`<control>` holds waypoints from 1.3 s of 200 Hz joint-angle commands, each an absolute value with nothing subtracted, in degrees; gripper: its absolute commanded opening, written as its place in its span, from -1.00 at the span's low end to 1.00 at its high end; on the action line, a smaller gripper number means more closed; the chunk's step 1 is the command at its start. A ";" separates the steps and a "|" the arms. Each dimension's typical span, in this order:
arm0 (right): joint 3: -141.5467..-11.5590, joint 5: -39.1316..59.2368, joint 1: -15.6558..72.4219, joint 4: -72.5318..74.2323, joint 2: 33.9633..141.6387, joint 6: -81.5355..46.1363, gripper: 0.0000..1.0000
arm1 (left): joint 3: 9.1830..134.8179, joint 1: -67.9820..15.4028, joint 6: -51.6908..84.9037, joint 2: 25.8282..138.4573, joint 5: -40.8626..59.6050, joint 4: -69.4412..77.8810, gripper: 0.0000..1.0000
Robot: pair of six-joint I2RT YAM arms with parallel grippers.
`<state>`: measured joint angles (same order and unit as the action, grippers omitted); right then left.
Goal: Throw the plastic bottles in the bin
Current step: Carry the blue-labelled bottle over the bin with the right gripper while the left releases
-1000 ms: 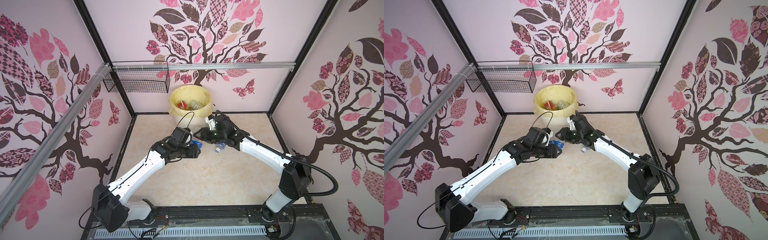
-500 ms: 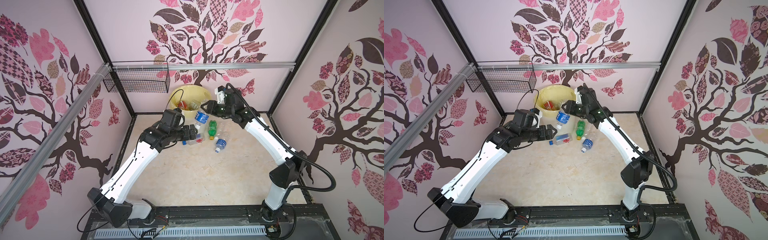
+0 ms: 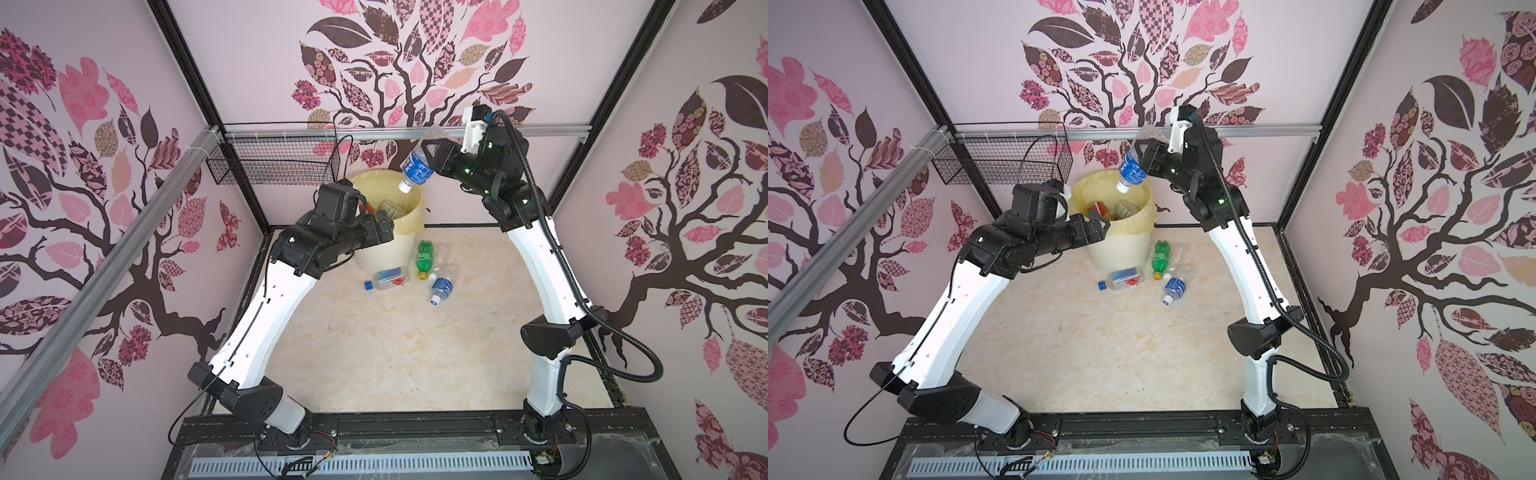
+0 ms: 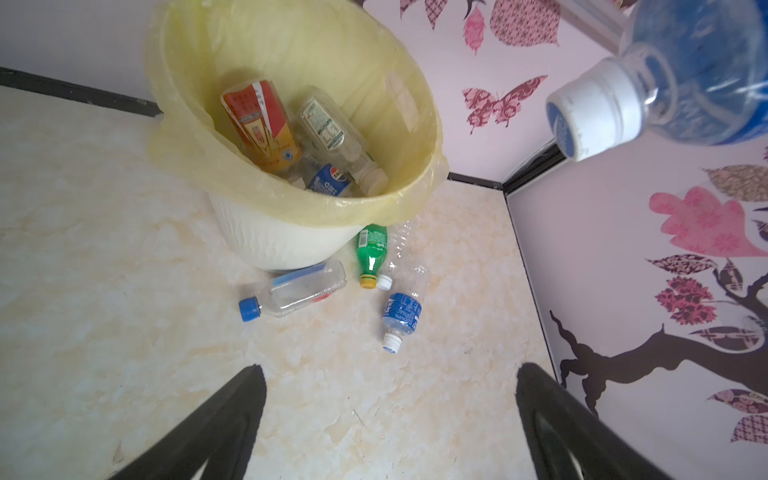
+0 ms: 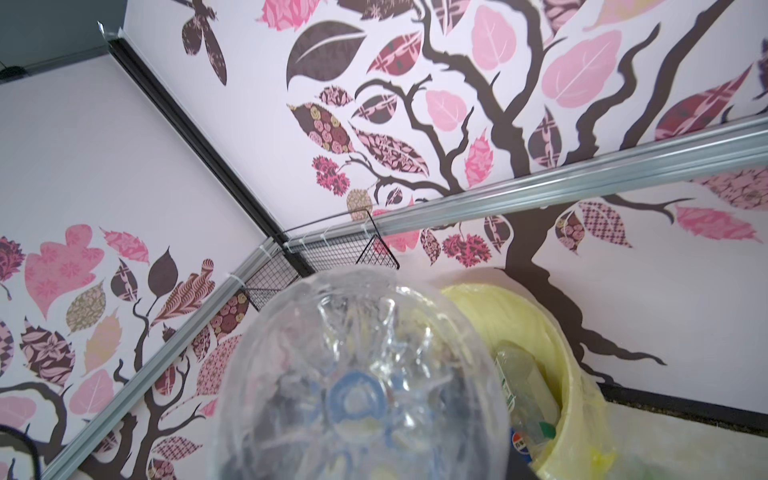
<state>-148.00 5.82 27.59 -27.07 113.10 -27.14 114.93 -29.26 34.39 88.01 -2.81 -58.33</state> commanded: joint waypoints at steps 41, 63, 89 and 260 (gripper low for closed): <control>-148.40 3.14 27.62 -16.94 112.67 -25.84 -0.29 | 114.85 -22.24 42.01 88.07 1.86 -59.41 0.94; -145.93 4.16 27.64 -14.43 115.63 -28.47 -0.25 | 114.13 -21.39 43.06 88.08 2.77 -59.59 0.94; -150.89 7.52 27.67 -17.59 125.90 -34.03 -0.13 | 113.26 -21.31 43.51 87.86 3.69 -59.43 0.94; -145.70 8.02 26.89 -23.25 118.67 -32.69 1.00 | 100.56 -20.83 45.48 81.18 -0.15 -56.65 0.94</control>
